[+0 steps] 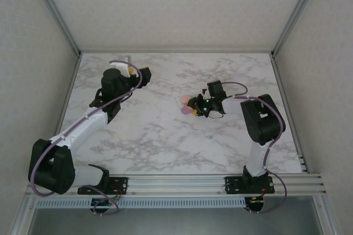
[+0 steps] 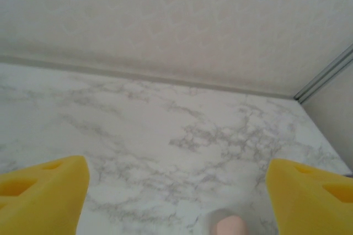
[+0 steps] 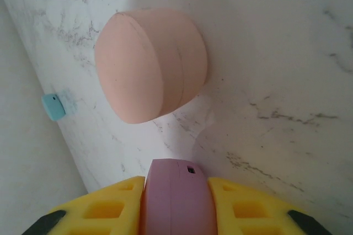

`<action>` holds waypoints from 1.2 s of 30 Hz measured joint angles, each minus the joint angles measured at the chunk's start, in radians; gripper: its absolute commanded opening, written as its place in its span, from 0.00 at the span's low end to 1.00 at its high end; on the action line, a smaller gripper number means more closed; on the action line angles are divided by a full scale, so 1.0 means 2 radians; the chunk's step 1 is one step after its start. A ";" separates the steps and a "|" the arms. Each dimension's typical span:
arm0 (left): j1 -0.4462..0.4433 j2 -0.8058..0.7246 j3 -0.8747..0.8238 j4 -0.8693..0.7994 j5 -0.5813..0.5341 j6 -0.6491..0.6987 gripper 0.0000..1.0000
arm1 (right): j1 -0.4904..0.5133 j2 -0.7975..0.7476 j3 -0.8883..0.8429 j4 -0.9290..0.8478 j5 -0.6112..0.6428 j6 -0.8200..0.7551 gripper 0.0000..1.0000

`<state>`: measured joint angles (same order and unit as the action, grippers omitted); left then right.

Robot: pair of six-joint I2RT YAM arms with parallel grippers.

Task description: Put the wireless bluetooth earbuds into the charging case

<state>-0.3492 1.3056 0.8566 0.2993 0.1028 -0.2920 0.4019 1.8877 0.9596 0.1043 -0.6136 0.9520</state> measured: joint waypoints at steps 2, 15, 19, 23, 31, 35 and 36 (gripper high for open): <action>0.000 -0.003 -0.005 -0.014 0.000 0.002 0.83 | 0.000 0.000 0.006 -0.016 0.004 -0.011 0.38; 0.050 -0.040 0.021 -0.153 -0.044 -0.006 0.80 | 0.002 -0.051 0.044 -0.186 0.097 -0.128 0.56; 0.106 -0.003 0.039 -0.223 -0.053 -0.044 0.78 | 0.010 -0.094 0.052 -0.221 0.139 -0.157 0.58; 0.147 0.052 0.060 -0.285 -0.068 -0.080 0.78 | 0.021 -0.130 0.058 -0.247 0.166 -0.178 0.59; 0.173 0.147 0.116 -0.372 -0.124 -0.122 0.77 | 0.032 -0.166 0.060 -0.271 0.180 -0.192 0.59; 0.191 0.171 0.130 -0.385 -0.133 -0.132 0.76 | 0.032 -0.184 0.060 -0.279 0.185 -0.199 0.59; 0.195 0.180 0.135 -0.384 -0.133 -0.132 0.76 | 0.032 -0.186 0.060 -0.282 0.188 -0.202 0.59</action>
<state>0.0410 1.6653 1.1263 -0.4690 -0.1631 -0.5564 0.4656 1.5154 1.0794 -0.4603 -0.2375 0.5472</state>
